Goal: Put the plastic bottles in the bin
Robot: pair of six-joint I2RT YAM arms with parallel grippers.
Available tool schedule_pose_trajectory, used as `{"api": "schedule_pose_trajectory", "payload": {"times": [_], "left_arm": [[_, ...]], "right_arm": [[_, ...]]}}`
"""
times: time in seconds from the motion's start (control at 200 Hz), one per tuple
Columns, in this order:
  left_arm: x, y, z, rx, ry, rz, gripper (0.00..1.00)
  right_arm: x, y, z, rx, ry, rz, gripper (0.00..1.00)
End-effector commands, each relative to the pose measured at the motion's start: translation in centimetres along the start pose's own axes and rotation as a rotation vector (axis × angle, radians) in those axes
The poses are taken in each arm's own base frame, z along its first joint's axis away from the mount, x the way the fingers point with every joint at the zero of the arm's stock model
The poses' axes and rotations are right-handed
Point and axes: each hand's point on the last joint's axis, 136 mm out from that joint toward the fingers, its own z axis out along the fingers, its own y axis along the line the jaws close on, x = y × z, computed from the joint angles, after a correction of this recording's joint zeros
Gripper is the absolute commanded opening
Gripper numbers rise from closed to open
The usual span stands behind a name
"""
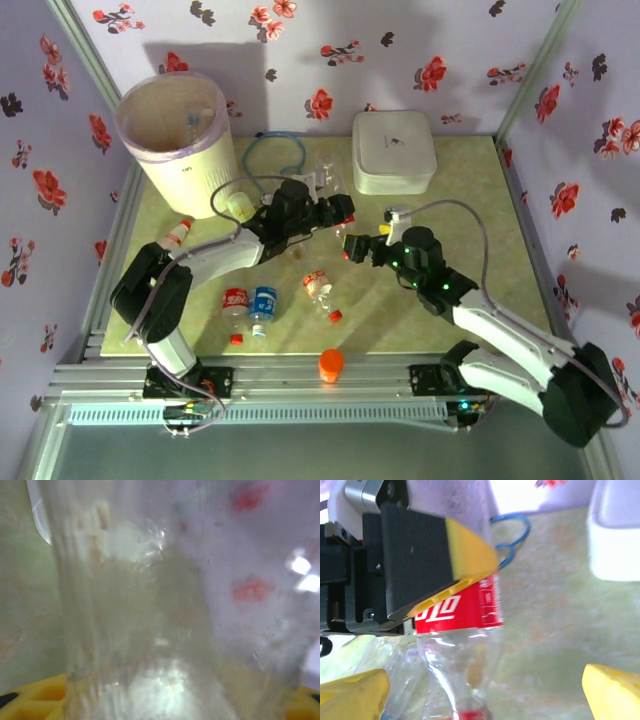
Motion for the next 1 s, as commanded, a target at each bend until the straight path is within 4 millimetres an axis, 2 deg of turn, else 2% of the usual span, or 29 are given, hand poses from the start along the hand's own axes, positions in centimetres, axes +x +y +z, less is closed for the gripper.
{"api": "schedule_pose_trajectory", "payload": {"times": [0.0, 0.16, 0.225, 0.3, 0.46, 0.59, 0.685, 0.76, 0.815, 0.86, 0.995], "left_arm": [[-3.6, -2.5, -2.0, -0.022, -0.032, 0.164, 0.5], [-8.8, -3.2, -4.6, -0.088, -0.055, 0.324, 0.5], [-11.7, -3.7, -6.4, -0.101, -0.082, 0.363, 0.49], [-15.2, -4.0, -8.8, -0.125, -0.14, 0.409, 0.48], [-23.7, -1.8, -15.5, -0.284, -0.323, 0.452, 0.38], [-29.6, -1.2, -22.1, -0.407, -0.503, 0.479, 0.25], [-33.0, -0.5, -26.5, -0.499, -0.623, 0.483, 0.15], [-35.0, 0.7, -29.0, -0.559, -0.683, 0.472, 0.06], [-36.2, 2.0, -30.1, -0.608, -0.7, 0.466, 0.0], [-36.9, 3.2, -30.7, -0.648, -0.697, 0.466, 0.0], [-38.4, 7.7, -30.0, -0.785, -0.601, 0.481, 0.0]], "right_arm": [[0.4, -3.9, -1.7, 0.176, 0.015, -0.035, 0.99], [0.9, -6.9, -3.3, 0.319, 0.019, 0.025, 0.99], [1.6, -7.9, -3.4, 0.351, 0.029, 0.047, 0.99], [2.0, -8.1, -3.1, 0.336, 0.02, 0.08, 0.99], [1.7, -7.4, -2.1, 0.296, 0.036, 0.066, 0.99], [1.8, -7.3, -1.8, 0.286, 0.058, 0.037, 0.99], [2.6, -7.5, -1.5, 0.282, 0.065, 0.036, 0.99], [3.1, -7.6, -1.1, 0.277, 0.082, 0.038, 0.99], [3.3, -7.5, -0.8, 0.27, 0.095, 0.04, 0.99], [3.3, -7.4, -0.6, 0.263, 0.101, 0.04, 0.99], [2.9, -7.0, -0.4, 0.253, 0.102, 0.034, 0.99]]}}
